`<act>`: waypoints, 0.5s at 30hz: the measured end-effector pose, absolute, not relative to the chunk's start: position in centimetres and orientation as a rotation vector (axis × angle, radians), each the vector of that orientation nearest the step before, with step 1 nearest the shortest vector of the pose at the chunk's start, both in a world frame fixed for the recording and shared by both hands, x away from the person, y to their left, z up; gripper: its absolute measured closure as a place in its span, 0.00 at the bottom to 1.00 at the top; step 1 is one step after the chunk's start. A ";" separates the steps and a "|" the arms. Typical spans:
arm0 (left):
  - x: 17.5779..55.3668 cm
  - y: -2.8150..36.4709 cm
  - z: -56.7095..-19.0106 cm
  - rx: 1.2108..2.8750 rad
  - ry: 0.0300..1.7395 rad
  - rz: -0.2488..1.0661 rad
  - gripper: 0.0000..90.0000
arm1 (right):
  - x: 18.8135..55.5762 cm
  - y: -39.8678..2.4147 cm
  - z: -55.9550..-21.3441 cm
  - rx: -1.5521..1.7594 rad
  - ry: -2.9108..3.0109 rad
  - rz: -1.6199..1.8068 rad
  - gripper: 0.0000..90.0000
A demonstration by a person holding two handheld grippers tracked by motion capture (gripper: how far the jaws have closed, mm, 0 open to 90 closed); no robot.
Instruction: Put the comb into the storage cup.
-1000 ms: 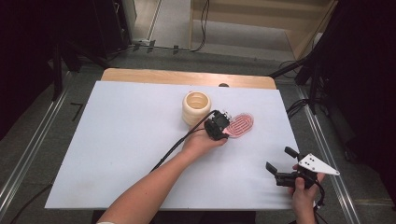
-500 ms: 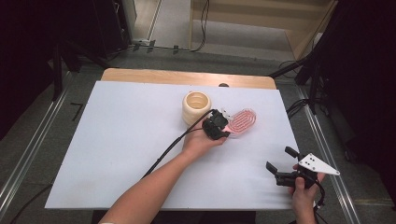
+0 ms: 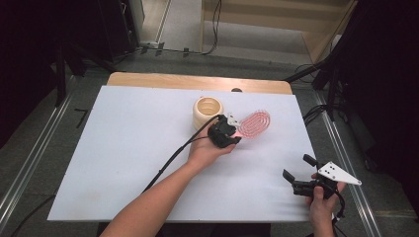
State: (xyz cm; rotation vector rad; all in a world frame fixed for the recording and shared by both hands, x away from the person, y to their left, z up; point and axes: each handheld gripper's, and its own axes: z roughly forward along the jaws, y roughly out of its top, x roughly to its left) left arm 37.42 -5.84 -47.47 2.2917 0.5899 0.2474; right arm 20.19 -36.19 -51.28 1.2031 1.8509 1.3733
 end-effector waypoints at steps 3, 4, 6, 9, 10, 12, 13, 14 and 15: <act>37.2 -5.4 -47.3 2.281 0.589 0.247 0.78 | 20.3 -36.0 -51.2 1.200 1.851 1.383 0.00; 37.2 -5.2 -47.2 2.284 0.587 0.245 0.78 | 20.3 -35.9 -51.1 1.200 1.856 1.381 0.00; 37.0 -4.8 -47.2 2.273 0.585 0.251 0.78 | 20.5 -35.6 -51.1 1.196 1.865 1.379 0.00; 36.7 -4.3 -47.0 2.260 0.592 0.254 0.78 | 20.6 -35.1 -50.9 1.188 1.875 1.400 0.00; 36.6 -4.1 -47.0 2.249 0.602 0.253 0.78 | 20.6 -34.9 -50.8 1.189 1.876 1.406 0.00; 36.4 -3.6 -46.9 2.231 0.609 0.254 0.78 | 20.7 -34.5 -50.7 1.178 1.886 1.408 0.00; 36.3 -3.4 -46.8 2.227 0.607 0.262 0.78 | 20.7 -34.2 -50.5 1.173 1.891 1.407 0.00; 36.2 -3.1 -46.7 2.219 0.611 0.261 0.78 | 20.7 -34.0 -50.4 1.166 1.893 1.408 0.00; 36.1 -2.8 -46.7 2.215 0.611 0.263 0.78 | 20.7 -33.8 -50.3 1.161 1.896 1.407 0.00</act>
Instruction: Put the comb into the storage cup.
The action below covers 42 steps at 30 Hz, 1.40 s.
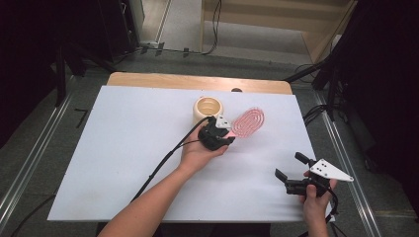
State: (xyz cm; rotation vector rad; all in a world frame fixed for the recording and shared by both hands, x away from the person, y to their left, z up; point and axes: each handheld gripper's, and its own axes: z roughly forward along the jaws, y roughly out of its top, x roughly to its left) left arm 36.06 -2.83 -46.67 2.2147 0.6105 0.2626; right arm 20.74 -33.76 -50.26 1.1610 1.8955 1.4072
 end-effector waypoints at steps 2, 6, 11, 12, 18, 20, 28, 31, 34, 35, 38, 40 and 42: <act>35.9 -2.6 -46.6 2.204 0.615 0.269 0.78 | 20.8 -33.3 -50.0 1.149 1.898 1.417 0.00; 35.4 -1.3 -46.4 2.173 0.628 0.275 0.78 | 20.7 -32.5 -49.4 1.146 1.900 1.426 0.00; 34.9 -0.3 -45.9 2.144 0.628 0.286 0.78 | 20.8 -31.8 -49.0 1.144 1.894 1.439 0.00; 34.8 -0.2 -45.7 2.138 0.626 0.287 0.78 | 20.8 -31.7 -48.9 1.151 1.892 1.440 0.00; 34.1 0.8 -45.1 2.103 0.616 0.301 0.78 | 20.9 -31.1 -48.1 1.167 1.871 1.482 0.00; 33.8 1.0 -45.0 2.093 0.614 0.303 0.78 | 20.9 -30.8 -47.8 1.170 1.870 1.483 0.00; 33.0 2.6 -44.8 2.052 0.619 0.312 0.78 | 21.4 -29.5 -47.0 1.163 1.874 1.486 0.00; 32.8 3.3 -44.6 2.036 0.625 0.314 0.78 | 21.7 -28.8 -46.5 1.155 1.881 1.495 0.00; 32.7 3.8 -44.5 2.015 0.629 0.314 0.78 | 22.0 -28.0 -45.9 1.148 1.882 1.510 0.00; 32.5 4.0 -44.4 2.013 0.628 0.319 0.78 | 22.1 -27.7 -45.7 1.144 1.881 1.513 0.00; 32.3 4.5 -44.3 2.004 0.625 0.323 0.78 | 22.5 -26.8 -45.0 1.123 1.887 1.524 0.00; 32.2 4.8 -44.3 1.996 0.628 0.325 0.78 | 22.7 -26.3 -44.7 1.116 1.894 1.539 0.00; 32.0 5.2 -44.3 1.984 0.627 0.322 0.78 | 23.0 -25.8 -44.4 1.101 1.895 1.558 0.00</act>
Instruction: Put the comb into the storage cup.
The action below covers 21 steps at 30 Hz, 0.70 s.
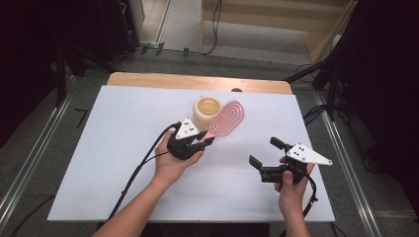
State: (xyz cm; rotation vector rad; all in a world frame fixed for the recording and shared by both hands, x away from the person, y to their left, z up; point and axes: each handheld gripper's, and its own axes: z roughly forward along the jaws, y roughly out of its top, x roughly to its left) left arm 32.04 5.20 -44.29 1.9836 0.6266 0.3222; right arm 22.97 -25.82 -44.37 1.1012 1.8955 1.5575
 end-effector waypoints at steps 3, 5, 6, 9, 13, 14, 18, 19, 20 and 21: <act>31.8 5.7 -44.3 1.972 0.632 0.326 0.78 | 23.4 -25.1 -43.8 1.089 1.897 1.574 0.00; 31.7 5.9 -44.3 1.962 0.635 0.325 0.78 | 23.7 -24.7 -43.4 1.079 1.904 1.579 0.00; 31.5 6.0 -44.4 1.956 0.637 0.323 0.78 | 23.8 -24.4 -43.3 1.077 1.907 1.579 0.00; 31.3 6.2 -44.3 1.952 0.634 0.327 0.78 | 24.2 -23.9 -42.8 1.072 1.909 1.597 0.00; 31.0 6.5 -44.3 1.940 0.629 0.328 0.78 | 24.9 -23.4 -42.6 1.107 1.914 1.636 0.00; 30.8 6.5 -44.3 1.938 0.627 0.332 0.78 | 25.0 -23.3 -42.6 1.116 1.909 1.650 0.00; 30.4 6.6 -44.4 1.929 0.625 0.338 0.78 | 25.5 -22.8 -42.4 1.140 1.897 1.686 0.00; 30.3 6.7 -44.5 1.926 0.625 0.338 0.78 | 25.6 -22.6 -42.4 1.142 1.897 1.690 0.00; 30.2 6.7 -44.5 1.924 0.624 0.340 0.78 | 25.7 -22.4 -42.3 1.140 1.898 1.690 0.00; 30.1 6.7 -44.6 1.920 0.624 0.339 0.78 | 25.8 -22.2 -42.2 1.140 1.905 1.685 0.00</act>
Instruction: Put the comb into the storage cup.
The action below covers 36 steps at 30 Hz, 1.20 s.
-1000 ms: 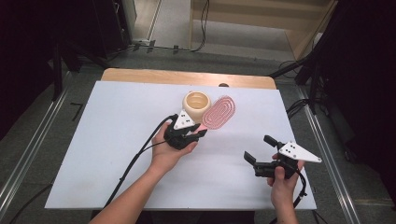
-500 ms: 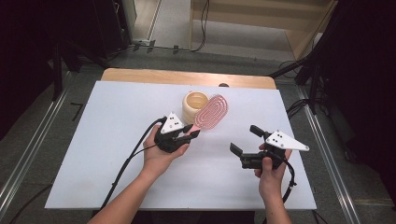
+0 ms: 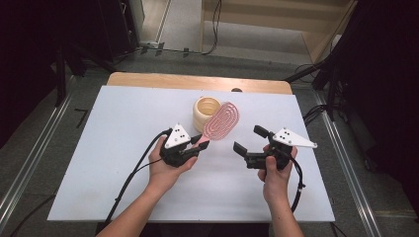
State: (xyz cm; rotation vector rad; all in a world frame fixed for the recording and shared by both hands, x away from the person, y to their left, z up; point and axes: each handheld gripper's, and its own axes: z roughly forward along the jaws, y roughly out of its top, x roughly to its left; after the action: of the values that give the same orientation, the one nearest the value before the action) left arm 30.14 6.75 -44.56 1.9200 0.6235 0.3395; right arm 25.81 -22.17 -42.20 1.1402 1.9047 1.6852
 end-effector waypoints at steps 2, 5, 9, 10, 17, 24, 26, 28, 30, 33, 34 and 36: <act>30.0 6.8 -44.7 1.916 0.619 0.344 0.78 | 26.0 -21.7 -42.1 1.134 1.920 1.679 0.00; 29.6 6.9 -44.8 1.908 0.618 0.353 0.78 | 26.3 -21.1 -41.9 1.150 1.920 1.689 0.00; 29.2 7.0 -45.0 1.891 0.622 0.357 0.78 | 26.8 -20.5 -41.9 1.193 1.912 1.715 0.00; 29.1 7.0 -45.1 1.884 0.623 0.358 0.78 | 26.8 -20.3 -41.9 1.194 1.910 1.716 0.04; 28.5 7.2 -45.5 1.860 0.609 0.379 0.78 | 27.3 -19.2 -42.0 1.247 1.883 1.737 0.13; 28.1 7.3 -45.8 1.844 0.601 0.405 0.78 | 27.7 -18.0 -42.4 1.327 1.872 1.704 0.23; 28.0 7.3 -45.9 1.843 0.589 0.397 0.78 | 27.9 -17.7 -42.5 1.354 1.868 1.710 0.27; 27.8 7.3 -46.1 1.835 0.578 0.407 0.78 | 28.0 -17.5 -42.6 1.402 1.845 1.719 0.29; 27.8 7.4 -46.2 1.828 0.578 0.409 0.78 | 28.2 -17.4 -42.8 1.430 1.838 1.754 0.31; 27.7 7.4 -46.3 1.824 0.576 0.414 0.78 | 28.3 -17.3 -42.8 1.440 1.830 1.780 0.35; 27.6 7.4 -46.3 1.824 0.575 0.419 0.78 | 28.3 -17.2 -42.8 1.438 1.826 1.782 0.36; 27.5 7.4 -46.4 1.816 0.573 0.425 0.78 | 28.3 -17.0 -42.9 1.442 1.824 1.784 0.36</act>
State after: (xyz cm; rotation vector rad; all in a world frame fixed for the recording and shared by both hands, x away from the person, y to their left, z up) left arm 27.55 7.40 -46.38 1.8162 0.5731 0.4252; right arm 28.33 -16.97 -42.91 1.4420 1.8239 1.7840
